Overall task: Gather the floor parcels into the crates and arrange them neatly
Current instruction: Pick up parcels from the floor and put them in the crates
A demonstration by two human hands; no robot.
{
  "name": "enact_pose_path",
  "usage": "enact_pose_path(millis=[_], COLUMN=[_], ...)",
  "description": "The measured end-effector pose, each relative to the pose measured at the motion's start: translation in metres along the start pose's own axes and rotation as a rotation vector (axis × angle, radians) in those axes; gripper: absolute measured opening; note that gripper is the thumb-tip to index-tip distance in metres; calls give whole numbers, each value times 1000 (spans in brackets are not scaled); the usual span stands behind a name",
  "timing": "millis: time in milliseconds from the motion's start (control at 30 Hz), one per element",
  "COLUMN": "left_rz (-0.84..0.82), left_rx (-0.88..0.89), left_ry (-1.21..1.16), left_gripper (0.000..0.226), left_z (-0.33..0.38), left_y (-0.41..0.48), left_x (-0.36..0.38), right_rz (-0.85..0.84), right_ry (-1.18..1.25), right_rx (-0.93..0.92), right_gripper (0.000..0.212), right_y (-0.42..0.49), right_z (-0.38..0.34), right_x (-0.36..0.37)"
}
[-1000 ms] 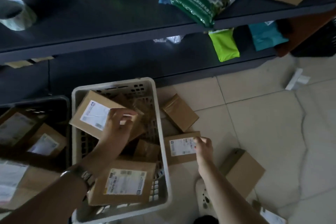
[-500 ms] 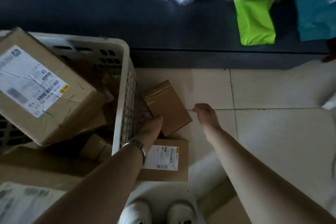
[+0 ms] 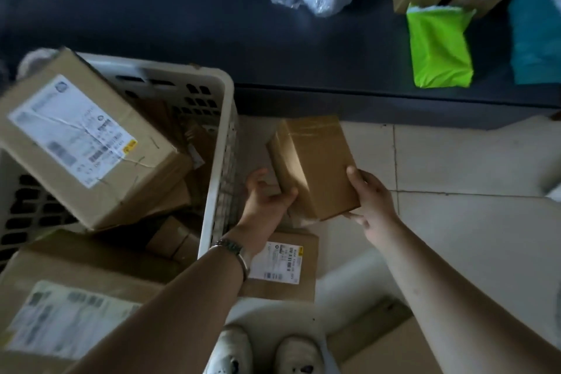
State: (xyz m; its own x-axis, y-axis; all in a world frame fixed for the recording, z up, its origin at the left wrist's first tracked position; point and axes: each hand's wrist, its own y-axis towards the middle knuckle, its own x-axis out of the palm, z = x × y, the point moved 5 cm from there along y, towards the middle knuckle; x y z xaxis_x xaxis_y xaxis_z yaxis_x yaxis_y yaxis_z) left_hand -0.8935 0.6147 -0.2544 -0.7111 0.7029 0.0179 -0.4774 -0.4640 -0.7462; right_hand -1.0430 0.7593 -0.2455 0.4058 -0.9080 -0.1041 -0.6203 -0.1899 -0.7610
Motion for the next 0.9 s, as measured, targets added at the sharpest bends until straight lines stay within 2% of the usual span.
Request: enact_pose_path(millis=[67,133,200,233,300,333,400,433,533,567,667,700,800,900], left_rz=[14,-30,-209,-272,-260,-242,-196,-192,-166,-119,48,14,-158,-144], left_rx=[-33,-59,-22,15,19,6,-4,12,161,207,282,314,226,103], left_ry=[60,119,121,116,30,-22,-67,-34,132,202,389,368,52,-184], left_gripper=[98,107,85,74,59,53,57,56,17,21,95,105,75,67], left_z=[15,40,76,92,114,122,136,145,182,198,243,254,266,268], left_y=[-20,-48,-87,-104,-132,-142,-165,-177,-217,-228,-260,-269,-278,-269], left_x=[1,9,24,29,25,19,2,-6,-20,-26,-47,-54,-79,-124], right_rz=[0,-28,-115,-134,-121,-143,-308,-406,-573,-621,-710,-714,-729,-722], right_ry=[41,97,94,30,-108,-115,-88,-69,-53,-23,95,137,239,332], right_rx=[26,67,90,56,-86,-148,-201,-199,-152,-121,-37,-8,48,74], right_gripper=[33,34,41,37,19,19,28,40,60,60,51,50,43,31], right_y=[-26,-53,-78,-91,-120,-135,-169,-186,-231,-247,-283,-291,-311,-317], right_z=[-20,-37,-50,-61,-91,-106,-136,-148,-172,-178,-190,-192,-199,-199], right_x=[-9,-16,-17,-17,-21,-21,-14,-10,0,5,26,34,66,103])
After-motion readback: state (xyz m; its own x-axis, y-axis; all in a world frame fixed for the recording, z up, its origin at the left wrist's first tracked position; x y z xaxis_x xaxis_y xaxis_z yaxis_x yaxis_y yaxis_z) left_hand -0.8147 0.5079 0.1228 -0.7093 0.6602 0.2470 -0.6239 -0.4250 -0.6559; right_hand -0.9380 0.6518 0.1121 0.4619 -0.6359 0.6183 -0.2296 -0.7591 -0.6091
